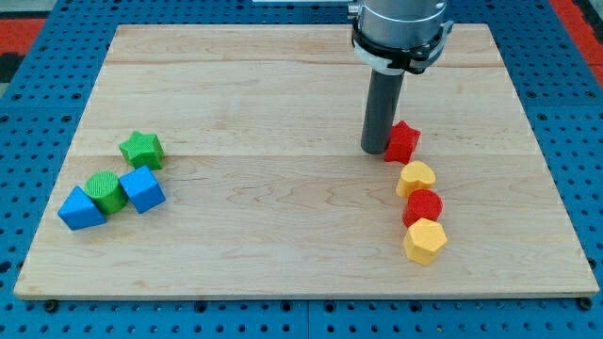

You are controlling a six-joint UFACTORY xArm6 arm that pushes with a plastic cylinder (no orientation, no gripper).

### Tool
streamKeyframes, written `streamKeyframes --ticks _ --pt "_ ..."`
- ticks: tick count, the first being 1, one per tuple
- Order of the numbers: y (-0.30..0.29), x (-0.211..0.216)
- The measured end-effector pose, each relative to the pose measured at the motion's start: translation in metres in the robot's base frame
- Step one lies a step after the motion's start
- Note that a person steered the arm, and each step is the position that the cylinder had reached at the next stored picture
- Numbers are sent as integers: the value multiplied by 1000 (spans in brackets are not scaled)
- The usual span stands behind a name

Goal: Place the blue cube on top of the red star

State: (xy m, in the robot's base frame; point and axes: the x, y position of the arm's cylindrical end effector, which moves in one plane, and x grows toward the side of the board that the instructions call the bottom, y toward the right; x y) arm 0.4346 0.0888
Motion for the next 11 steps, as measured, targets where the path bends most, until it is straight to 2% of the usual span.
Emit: streamKeyframes --ticks 1,2,3,4,5,6,8,11 --pt "9 -3" --pt "-21 1" --pt "-104 44" --pt "-135 98" --pt "-221 117" --pt "-255 91" --pt "-277 35" --pt "-276 40"
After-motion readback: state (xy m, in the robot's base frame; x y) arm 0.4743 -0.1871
